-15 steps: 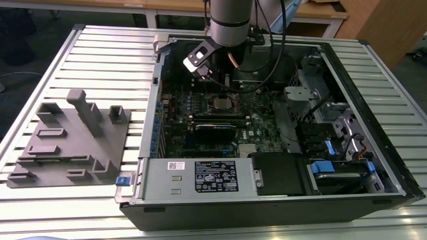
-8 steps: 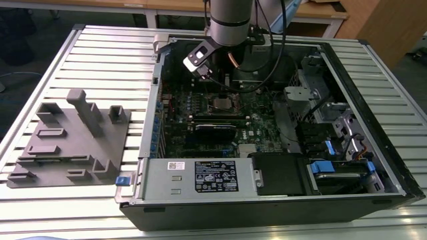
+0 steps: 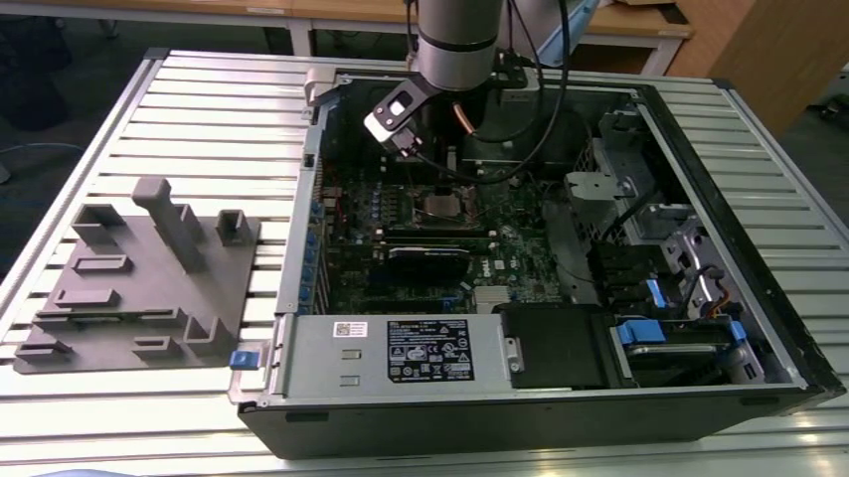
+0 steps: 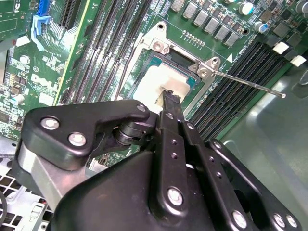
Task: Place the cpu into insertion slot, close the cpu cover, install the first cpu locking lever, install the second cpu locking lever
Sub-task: 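Close the cpu cover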
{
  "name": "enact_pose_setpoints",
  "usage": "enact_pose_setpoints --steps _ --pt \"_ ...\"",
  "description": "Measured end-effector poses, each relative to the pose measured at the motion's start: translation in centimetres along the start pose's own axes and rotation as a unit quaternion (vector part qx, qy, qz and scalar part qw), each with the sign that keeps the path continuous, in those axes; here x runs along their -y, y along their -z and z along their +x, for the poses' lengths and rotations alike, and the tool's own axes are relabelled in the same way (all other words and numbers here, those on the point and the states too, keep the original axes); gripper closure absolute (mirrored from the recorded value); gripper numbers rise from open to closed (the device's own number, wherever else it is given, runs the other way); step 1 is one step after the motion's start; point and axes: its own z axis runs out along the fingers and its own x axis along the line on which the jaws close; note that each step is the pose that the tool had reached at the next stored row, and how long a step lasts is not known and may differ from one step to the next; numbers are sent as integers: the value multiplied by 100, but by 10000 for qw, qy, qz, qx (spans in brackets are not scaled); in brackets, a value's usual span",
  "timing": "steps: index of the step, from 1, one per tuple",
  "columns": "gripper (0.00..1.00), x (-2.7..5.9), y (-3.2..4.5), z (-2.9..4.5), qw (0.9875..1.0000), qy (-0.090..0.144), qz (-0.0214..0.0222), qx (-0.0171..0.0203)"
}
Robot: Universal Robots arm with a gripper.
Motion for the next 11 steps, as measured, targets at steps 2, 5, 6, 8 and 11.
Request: enact_pose_setpoints --steps 2,5,6,8,11 --pt "90 0 6 0 10000 0 0 -1" --pt "90 -2 32 0 10000 0 -1 -1" --pt "90 -3 45 0 10000 0 -1 -2" --pt "90 -5 85 1 10000 0 -1 -2" --pt "90 -9 164 1 10000 0 -1 -2"
